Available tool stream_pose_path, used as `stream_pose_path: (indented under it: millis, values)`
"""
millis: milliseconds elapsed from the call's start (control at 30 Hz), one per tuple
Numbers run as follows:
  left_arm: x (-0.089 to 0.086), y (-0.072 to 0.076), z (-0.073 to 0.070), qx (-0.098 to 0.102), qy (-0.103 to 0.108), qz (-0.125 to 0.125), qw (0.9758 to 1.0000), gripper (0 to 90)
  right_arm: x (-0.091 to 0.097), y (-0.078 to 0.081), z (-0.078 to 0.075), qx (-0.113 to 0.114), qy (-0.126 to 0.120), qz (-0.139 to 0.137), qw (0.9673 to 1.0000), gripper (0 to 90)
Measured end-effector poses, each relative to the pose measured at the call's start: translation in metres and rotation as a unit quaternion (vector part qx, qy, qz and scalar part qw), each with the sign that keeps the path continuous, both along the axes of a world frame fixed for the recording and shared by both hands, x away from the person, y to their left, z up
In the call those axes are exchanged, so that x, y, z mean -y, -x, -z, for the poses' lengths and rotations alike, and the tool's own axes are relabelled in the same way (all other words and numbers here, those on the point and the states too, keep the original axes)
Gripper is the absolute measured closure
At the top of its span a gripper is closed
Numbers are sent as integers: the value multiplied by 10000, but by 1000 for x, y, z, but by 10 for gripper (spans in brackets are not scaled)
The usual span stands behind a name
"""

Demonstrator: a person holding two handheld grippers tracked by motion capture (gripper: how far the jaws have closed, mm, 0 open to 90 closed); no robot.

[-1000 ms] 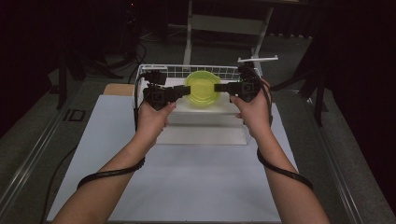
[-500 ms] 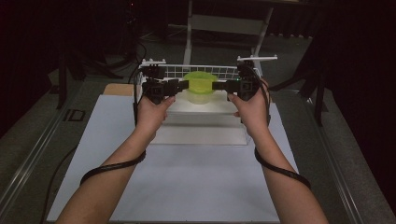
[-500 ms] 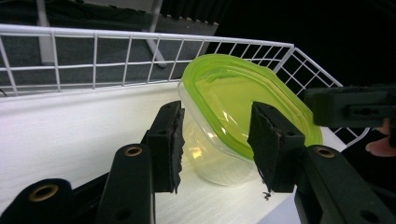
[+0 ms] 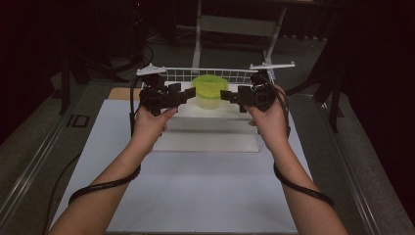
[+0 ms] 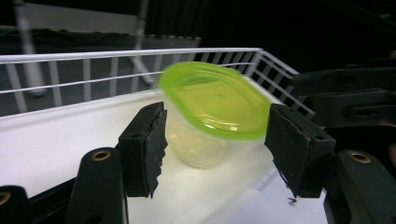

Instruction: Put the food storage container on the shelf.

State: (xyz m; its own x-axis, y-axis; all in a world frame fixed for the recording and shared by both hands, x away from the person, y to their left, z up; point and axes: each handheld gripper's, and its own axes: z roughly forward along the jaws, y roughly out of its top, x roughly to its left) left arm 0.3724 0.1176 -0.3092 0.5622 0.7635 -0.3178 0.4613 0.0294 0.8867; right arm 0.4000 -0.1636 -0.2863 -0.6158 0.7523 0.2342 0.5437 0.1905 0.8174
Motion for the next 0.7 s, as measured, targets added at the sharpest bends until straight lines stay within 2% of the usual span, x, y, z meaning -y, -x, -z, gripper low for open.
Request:
stream_pose_path:
  millis: [67, 167, 233, 300, 367, 433, 500, 567, 633, 700]
  values:
    - [-1, 5, 0, 71, 61, 188, 9998, 383, 0, 2, 0, 40, -41, -38, 10000, 202]
    - [-2, 14, 1, 177, 188, 334, 9991, 335, 0, 10, 0, 269, -54, -198, 9994, 176]
    - [-4, 19, 2, 307, 282, 526, 9977, 257, 0, 17, 1, 358, -145, -259, 9989, 169]
    - [-4, 23, 2, 364, 321, 582, 9971, 240, 0, 19, 1, 383, -203, -293, 9986, 165]
    - [-5, 26, 3, 428, 405, 751, 9954, 193, 1, 22, 2, 410, -262, -321, 9983, 158]
    - [-3, 29, 3, 513, 313, 656, 9960, 154, 0, 25, 3, 437, -207, -417, 9980, 149]
    - [-1, 30, 5, 488, 246, 715, 9959, 125, 0, 26, 5, 419, -227, -406, 9980, 151]
    - [2, 32, 7, 510, 119, 699, 9962, 35, 0, 28, 6, 427, -217, -432, 9979, 152]
    - [3, 33, 10, 525, 69, 745, 9958, 24, 0, 30, 8, 455, -181, -456, 9978, 152]
    - [3, 35, 13, 630, 35, 731, 9953, 23, 0, 31, 9, 457, -217, -474, 9976, 152]
